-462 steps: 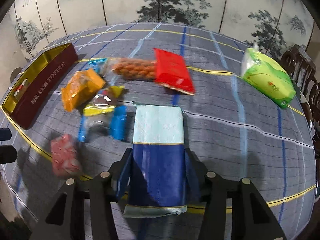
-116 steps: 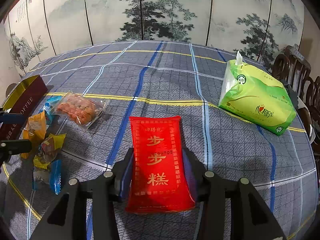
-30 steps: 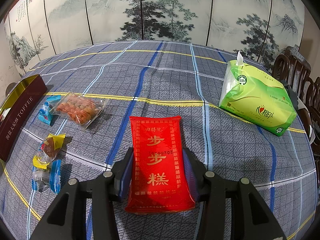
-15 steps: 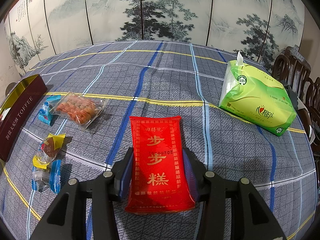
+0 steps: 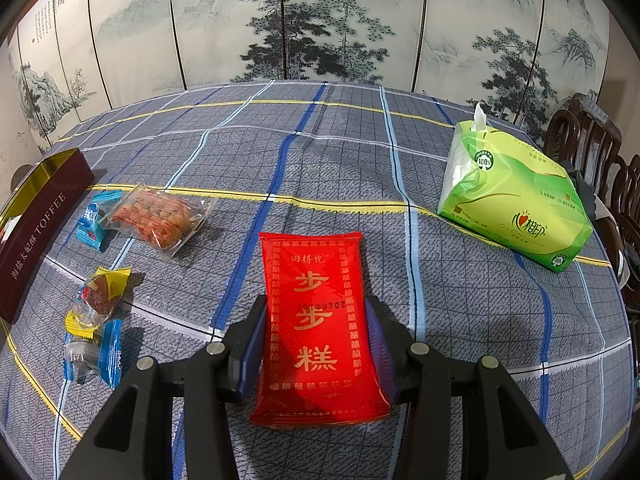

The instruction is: Organize snacks

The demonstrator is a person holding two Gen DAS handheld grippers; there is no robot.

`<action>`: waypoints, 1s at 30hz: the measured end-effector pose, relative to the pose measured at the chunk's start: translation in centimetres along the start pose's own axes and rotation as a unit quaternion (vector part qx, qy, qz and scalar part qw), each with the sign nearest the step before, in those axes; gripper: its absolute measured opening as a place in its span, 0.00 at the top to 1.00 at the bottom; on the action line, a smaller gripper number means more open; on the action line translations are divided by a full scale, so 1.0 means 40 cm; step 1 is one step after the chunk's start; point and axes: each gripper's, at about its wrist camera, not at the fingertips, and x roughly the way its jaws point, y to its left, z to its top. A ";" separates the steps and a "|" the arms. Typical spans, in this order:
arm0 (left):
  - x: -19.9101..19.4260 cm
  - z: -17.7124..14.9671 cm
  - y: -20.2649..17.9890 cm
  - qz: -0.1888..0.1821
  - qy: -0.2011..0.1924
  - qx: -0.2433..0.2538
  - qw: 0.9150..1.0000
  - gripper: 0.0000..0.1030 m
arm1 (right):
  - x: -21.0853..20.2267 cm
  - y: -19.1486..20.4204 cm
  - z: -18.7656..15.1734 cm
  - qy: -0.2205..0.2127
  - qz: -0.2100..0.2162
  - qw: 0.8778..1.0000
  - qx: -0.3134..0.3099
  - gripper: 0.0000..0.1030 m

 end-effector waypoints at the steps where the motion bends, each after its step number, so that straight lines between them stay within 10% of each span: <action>1: -0.003 0.000 -0.002 0.005 -0.002 0.002 1.000 0.34 | 0.000 0.000 0.000 0.000 0.000 1.000 0.000 0.53; 30: -0.084 -0.027 -0.031 0.024 -0.069 -0.015 0.997 0.30 | -0.014 0.037 0.014 0.031 -0.060 0.997 0.026 0.57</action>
